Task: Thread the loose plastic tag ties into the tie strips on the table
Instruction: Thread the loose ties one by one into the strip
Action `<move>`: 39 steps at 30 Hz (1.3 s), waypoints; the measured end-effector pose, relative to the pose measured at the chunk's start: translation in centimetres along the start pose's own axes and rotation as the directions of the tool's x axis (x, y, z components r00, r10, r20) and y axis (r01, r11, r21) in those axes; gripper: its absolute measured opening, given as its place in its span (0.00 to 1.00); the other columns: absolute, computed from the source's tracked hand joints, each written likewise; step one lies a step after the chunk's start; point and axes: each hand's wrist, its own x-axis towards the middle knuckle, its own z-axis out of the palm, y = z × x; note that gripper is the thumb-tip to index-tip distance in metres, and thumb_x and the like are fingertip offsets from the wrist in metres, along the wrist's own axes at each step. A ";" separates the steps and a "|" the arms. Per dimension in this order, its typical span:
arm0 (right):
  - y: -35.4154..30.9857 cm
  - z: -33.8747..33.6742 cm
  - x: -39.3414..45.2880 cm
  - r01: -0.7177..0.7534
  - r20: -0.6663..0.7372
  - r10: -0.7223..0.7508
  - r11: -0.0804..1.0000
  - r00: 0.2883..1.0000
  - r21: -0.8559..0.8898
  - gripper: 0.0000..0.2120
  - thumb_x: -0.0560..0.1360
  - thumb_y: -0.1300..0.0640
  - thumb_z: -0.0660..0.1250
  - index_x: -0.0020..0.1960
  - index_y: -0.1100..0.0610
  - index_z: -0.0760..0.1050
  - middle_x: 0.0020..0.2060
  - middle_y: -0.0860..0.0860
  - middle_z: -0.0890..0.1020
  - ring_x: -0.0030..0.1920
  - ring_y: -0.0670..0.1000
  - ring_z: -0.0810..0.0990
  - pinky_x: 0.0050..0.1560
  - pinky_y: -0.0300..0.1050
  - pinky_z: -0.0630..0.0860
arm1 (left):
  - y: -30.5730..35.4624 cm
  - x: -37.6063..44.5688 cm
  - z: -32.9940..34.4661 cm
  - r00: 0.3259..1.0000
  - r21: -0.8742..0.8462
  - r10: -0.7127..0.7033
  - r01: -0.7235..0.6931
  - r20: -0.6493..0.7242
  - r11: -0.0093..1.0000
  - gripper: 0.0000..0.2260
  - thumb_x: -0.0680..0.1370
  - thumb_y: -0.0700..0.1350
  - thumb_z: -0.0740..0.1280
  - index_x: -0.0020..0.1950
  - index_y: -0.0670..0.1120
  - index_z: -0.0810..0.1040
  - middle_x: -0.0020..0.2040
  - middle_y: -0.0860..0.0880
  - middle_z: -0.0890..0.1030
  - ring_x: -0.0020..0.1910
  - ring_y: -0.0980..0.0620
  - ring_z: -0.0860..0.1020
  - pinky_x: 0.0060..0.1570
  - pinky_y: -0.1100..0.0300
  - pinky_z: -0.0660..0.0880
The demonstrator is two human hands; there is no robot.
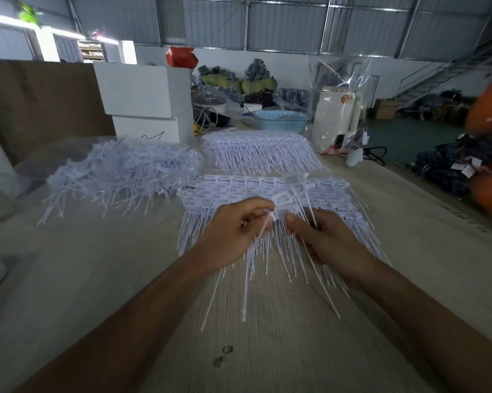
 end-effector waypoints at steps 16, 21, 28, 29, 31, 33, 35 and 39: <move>0.1 -0.3 -0.1 -0.245 0.165 0.221 0.959 0.961 0.144 0.20 0.80 0.42 0.63 0.35 0.52 0.67 0.26 0.45 0.68 0.25 0.44 0.62 0.25 0.38 0.61 | 0.0 0.1 0.2 0.999 0.002 -0.022 0.022 -0.031 1.000 0.09 0.82 0.39 0.65 0.56 0.51 0.80 0.38 0.50 0.84 0.34 0.54 0.81 0.39 0.65 0.76; 0.4 0.3 0.0 -0.272 0.184 0.241 0.948 0.953 0.167 0.21 0.83 0.46 0.58 0.35 0.53 0.62 0.27 0.47 0.67 0.24 0.46 0.64 0.25 0.38 0.66 | -0.1 -0.1 0.3 0.997 0.006 -0.047 0.048 -0.053 0.999 0.09 0.81 0.36 0.65 0.54 0.47 0.83 0.39 0.50 0.83 0.34 0.52 0.81 0.41 0.61 0.77; 0.5 0.3 -0.3 -0.288 0.211 0.260 0.951 0.942 0.112 0.19 0.83 0.45 0.59 0.40 0.58 0.69 0.29 0.55 0.72 0.23 0.51 0.68 0.24 0.40 0.69 | -0.7 0.1 -0.4 1.000 0.217 0.009 -0.009 -0.002 0.976 0.10 0.81 0.41 0.63 0.50 0.44 0.85 0.40 0.64 0.82 0.37 0.63 0.79 0.45 0.58 0.76; 0.5 0.1 -0.3 -0.299 0.212 0.274 0.950 0.938 0.094 0.19 0.83 0.45 0.59 0.41 0.57 0.69 0.28 0.53 0.72 0.23 0.50 0.66 0.23 0.39 0.65 | -0.6 0.1 -0.6 0.999 0.241 0.035 -0.034 0.002 0.970 0.11 0.81 0.42 0.63 0.54 0.45 0.85 0.44 0.62 0.83 0.41 0.61 0.81 0.47 0.58 0.77; 0.4 -0.1 -0.1 -0.315 0.202 0.291 0.945 0.935 0.094 0.17 0.83 0.45 0.58 0.43 0.57 0.71 0.27 0.50 0.69 0.23 0.47 0.62 0.23 0.37 0.60 | -0.6 0.0 -0.9 0.998 0.275 0.054 -0.057 0.016 0.960 0.10 0.81 0.45 0.66 0.60 0.49 0.83 0.50 0.55 0.85 0.48 0.57 0.82 0.49 0.61 0.76; 0.4 0.0 0.0 -0.308 0.176 0.282 0.940 0.943 0.145 0.15 0.84 0.48 0.58 0.45 0.57 0.72 0.27 0.49 0.67 0.24 0.46 0.60 0.23 0.36 0.57 | -0.6 -0.1 -0.9 0.999 0.257 0.033 -0.032 0.001 0.966 0.12 0.78 0.46 0.71 0.61 0.54 0.81 0.46 0.59 0.84 0.44 0.63 0.81 0.44 0.65 0.73; 0.4 0.1 0.0 -0.306 0.145 0.280 0.931 0.949 0.201 0.14 0.84 0.50 0.59 0.46 0.58 0.74 0.27 0.47 0.64 0.24 0.45 0.59 0.23 0.35 0.56 | -0.3 -0.1 -0.6 1.000 0.206 0.004 0.001 -0.022 0.979 0.13 0.75 0.47 0.75 0.57 0.57 0.78 0.43 0.61 0.83 0.42 0.62 0.81 0.41 0.66 0.74; 0.0 0.2 -0.2 -0.333 0.178 0.291 0.898 0.940 0.289 0.15 0.80 0.46 0.65 0.36 0.50 0.73 0.28 0.46 0.61 0.25 0.44 0.57 0.22 0.35 0.55 | 0.4 -0.2 0.5 0.998 0.114 0.051 -0.048 -0.023 0.992 0.12 0.71 0.44 0.79 0.49 0.51 0.79 0.42 0.59 0.84 0.43 0.63 0.82 0.42 0.72 0.73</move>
